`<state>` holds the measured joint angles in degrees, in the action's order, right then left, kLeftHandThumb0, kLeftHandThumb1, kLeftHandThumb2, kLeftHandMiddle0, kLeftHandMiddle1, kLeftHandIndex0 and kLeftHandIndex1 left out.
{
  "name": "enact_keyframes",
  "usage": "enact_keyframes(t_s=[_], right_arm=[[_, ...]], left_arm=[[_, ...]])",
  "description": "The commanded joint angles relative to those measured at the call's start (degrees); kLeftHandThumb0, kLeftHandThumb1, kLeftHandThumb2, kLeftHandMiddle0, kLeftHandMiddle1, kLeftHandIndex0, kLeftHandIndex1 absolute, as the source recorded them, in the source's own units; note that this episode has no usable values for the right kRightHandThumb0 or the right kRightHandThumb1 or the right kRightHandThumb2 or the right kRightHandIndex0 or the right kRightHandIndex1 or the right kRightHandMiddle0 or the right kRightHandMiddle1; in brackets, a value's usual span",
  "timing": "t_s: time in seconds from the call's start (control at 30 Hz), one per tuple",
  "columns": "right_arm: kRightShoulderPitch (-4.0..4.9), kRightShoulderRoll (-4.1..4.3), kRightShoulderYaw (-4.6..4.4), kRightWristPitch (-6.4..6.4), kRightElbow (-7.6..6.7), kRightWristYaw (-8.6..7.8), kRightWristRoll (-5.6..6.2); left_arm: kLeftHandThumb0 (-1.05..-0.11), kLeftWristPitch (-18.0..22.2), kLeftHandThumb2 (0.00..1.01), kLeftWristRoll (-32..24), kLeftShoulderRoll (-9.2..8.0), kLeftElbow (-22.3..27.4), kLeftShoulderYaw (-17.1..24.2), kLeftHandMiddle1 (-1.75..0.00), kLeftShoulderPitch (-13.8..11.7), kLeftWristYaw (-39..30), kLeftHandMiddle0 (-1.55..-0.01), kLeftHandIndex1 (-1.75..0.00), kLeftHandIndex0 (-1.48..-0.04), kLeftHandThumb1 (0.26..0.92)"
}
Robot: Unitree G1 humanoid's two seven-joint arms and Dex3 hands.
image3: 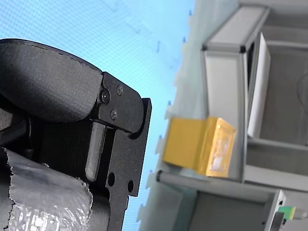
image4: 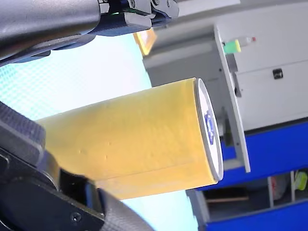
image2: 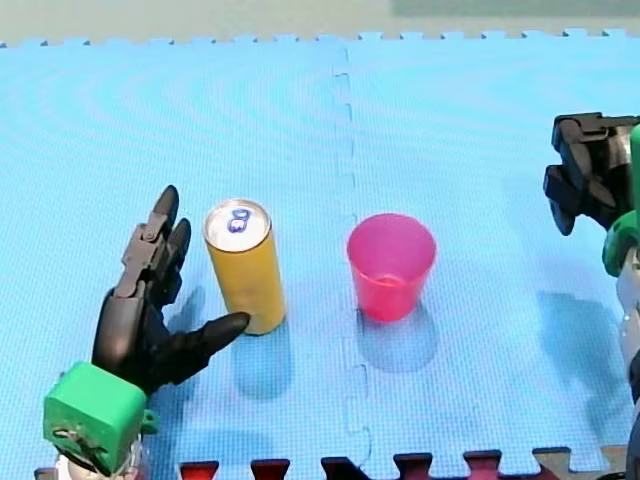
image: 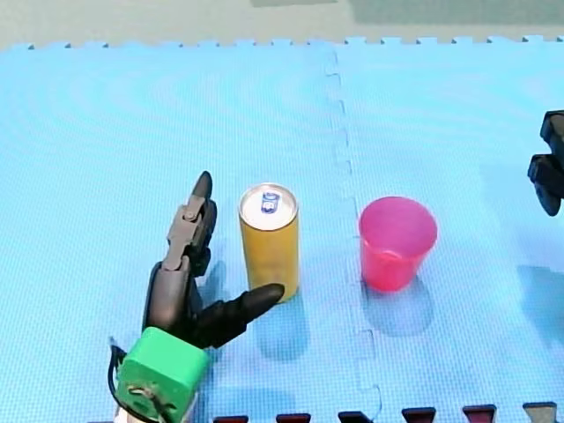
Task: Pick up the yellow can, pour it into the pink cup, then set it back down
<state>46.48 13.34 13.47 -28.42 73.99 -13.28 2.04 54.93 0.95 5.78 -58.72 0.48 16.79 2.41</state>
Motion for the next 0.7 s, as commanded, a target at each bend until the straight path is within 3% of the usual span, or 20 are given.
enact_keyframes(t_s=[0.0,0.4,0.67], right_arm=[[0.35,0.32,0.16,0.19,0.10,0.02,0.22],[0.43,0.42,0.03,0.20,0.19,0.18,-0.01],[0.20,0.29,-0.18,-0.24,0.04,0.16,-0.14]], left_arm=[[-0.720,-0.20,0.00,-1.18,0.25,-0.08,0.76,0.00,0.07,-1.29,-0.17,0.00,-0.16,0.599],[-0.650,-1.28,0.00,-3.28,0.50,0.48,2.38,0.00,-0.15,-6.31,-0.16,0.00,-0.15,0.610],[-0.677,-6.11,0.01,-4.28,-0.96,3.87,2.17,0.00,-1.27,-11.30,-0.14,0.00,-0.14,0.626]])
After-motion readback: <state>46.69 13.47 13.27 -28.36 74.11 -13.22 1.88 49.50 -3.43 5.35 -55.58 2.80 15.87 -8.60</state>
